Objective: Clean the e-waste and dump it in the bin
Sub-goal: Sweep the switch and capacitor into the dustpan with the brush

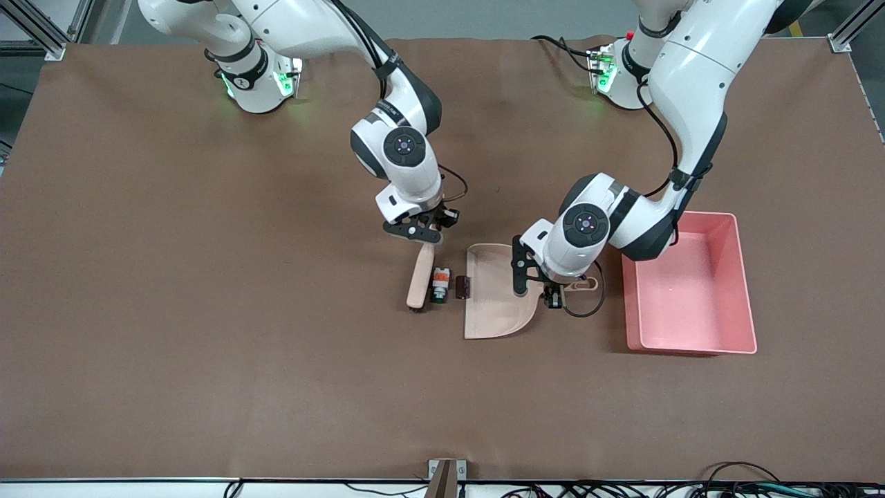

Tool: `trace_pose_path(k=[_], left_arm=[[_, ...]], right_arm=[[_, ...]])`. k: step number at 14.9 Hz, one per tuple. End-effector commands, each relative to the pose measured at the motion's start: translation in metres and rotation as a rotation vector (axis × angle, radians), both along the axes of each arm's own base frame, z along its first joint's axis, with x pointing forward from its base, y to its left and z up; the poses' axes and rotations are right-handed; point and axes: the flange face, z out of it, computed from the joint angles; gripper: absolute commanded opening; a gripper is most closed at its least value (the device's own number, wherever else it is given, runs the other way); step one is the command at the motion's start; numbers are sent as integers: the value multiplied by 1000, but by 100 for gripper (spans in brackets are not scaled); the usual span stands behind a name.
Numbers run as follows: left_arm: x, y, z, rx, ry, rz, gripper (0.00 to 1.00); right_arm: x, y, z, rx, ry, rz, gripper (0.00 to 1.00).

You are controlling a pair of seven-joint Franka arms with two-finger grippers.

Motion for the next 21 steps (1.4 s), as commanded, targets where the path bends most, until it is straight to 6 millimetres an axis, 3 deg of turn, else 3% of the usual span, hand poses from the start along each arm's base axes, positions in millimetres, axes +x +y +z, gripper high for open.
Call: trace_pose_path(k=[1, 4, 11, 15, 18, 21], left_arm=[[4, -8, -6, 5, -5, 10, 0], [4, -8, -7, 5, -4, 10, 0], [4, -8, -8, 5, -2, 11, 0], [8, 4, -5, 30, 12, 14, 0], [7, 4, -6, 33, 17, 11, 0], [7, 6, -11, 30, 22, -4, 0]], right_arm=[[6, 22, -5, 1, -18, -8, 0], [9, 41, 2, 31, -37, 12, 0], [-1, 90, -5, 89, -40, 34, 0], [-14, 112, 2, 172, 26, -23, 0], [-18, 113, 7, 170, 53, -37, 0], [-5, 99, 14, 147, 71, -43, 0]])
